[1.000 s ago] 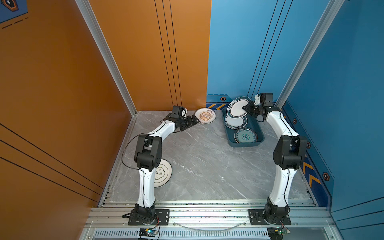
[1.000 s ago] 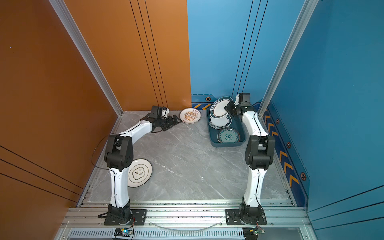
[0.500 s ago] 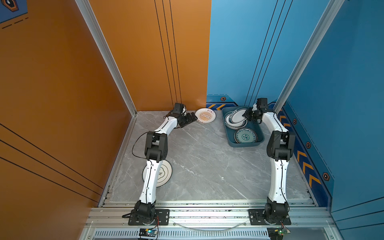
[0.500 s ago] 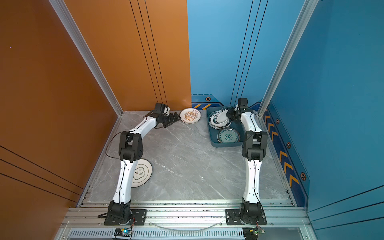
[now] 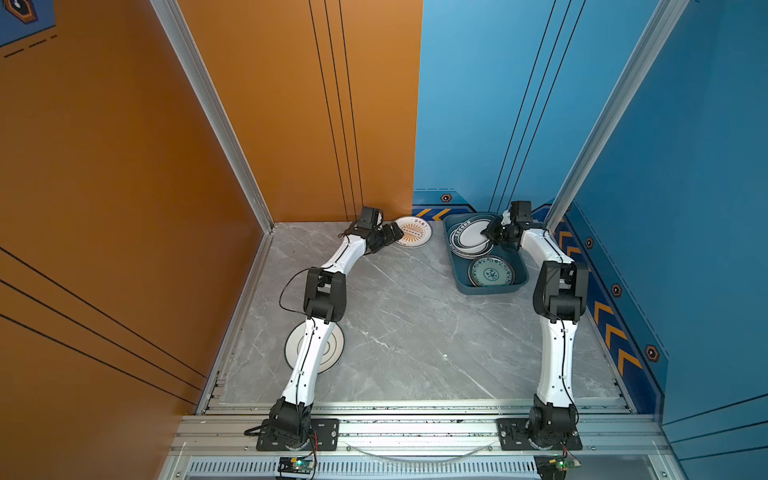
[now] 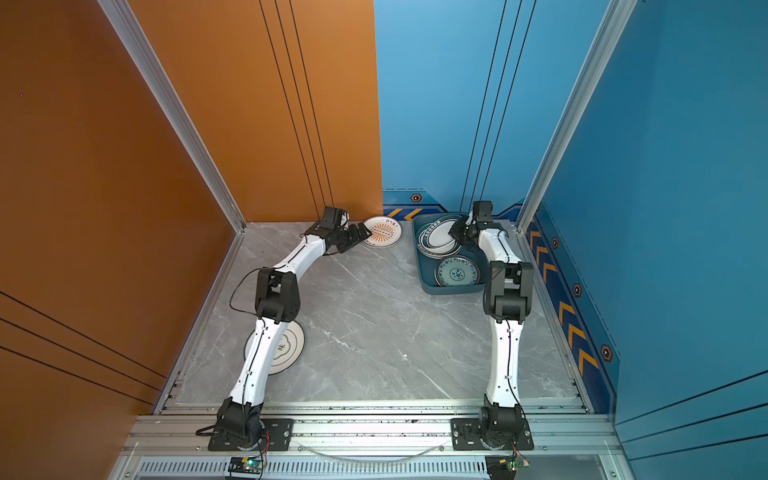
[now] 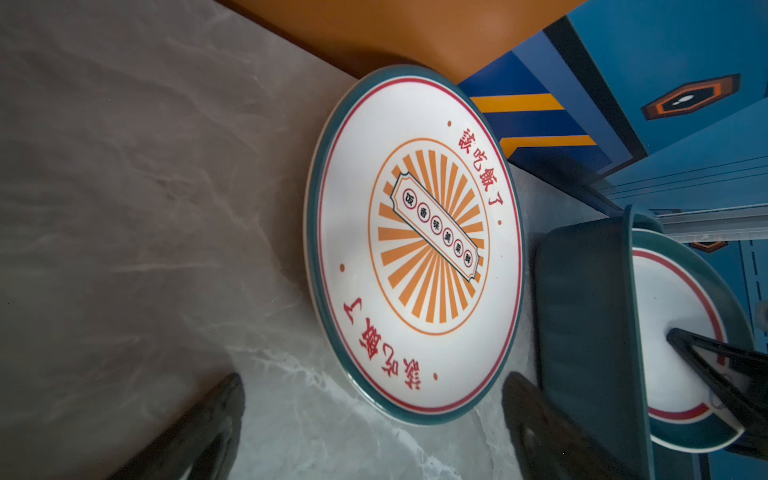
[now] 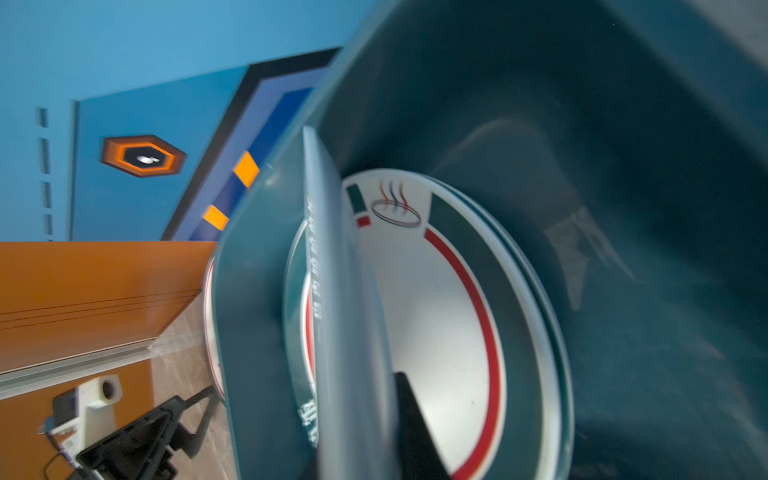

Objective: Place the plates into the plastic bin on the countertop
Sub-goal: 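Release red-striped plate into bin with right gripper while left gripper reaches sunburst plate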

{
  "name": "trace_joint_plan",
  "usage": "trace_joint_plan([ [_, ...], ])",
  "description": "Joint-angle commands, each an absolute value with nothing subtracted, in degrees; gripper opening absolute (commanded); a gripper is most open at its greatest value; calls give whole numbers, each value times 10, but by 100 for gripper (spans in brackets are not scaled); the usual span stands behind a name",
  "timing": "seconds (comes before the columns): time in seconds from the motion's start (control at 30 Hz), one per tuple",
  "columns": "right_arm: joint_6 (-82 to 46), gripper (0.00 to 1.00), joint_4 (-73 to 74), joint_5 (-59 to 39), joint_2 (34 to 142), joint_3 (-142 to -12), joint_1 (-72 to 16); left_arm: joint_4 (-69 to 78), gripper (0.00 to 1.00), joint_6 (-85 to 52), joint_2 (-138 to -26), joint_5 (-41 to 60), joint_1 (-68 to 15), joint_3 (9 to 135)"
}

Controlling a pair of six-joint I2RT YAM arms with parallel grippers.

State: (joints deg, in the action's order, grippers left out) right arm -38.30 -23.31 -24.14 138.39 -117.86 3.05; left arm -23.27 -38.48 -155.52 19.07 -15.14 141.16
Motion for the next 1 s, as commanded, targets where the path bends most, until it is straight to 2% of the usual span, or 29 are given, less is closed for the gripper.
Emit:
trace_joint_plan([
  [0.0,-368,33,-282,-201,1381,-1144,17,-248,91,-402,-1584,165,-153,1418],
  [0.1,-354,43,-299,-175,1375,-1136,14,-245,88,-407,-1591,164,-154,1418],
  [0.13,-351,45,-304,-170,1372,-1133,12,-245,83,-408,-1593,163,-154,1419],
  [0.47,-299,57,-345,-88,1340,-1129,4,-234,70,-417,-1605,166,-155,1421],
  [0.7,-236,61,-425,22,1311,-1185,-15,-230,68,-424,-1612,160,-155,1422],
  [0.97,-213,61,-430,50,1252,-1159,-25,-229,64,-430,-1633,160,-162,1438],
])
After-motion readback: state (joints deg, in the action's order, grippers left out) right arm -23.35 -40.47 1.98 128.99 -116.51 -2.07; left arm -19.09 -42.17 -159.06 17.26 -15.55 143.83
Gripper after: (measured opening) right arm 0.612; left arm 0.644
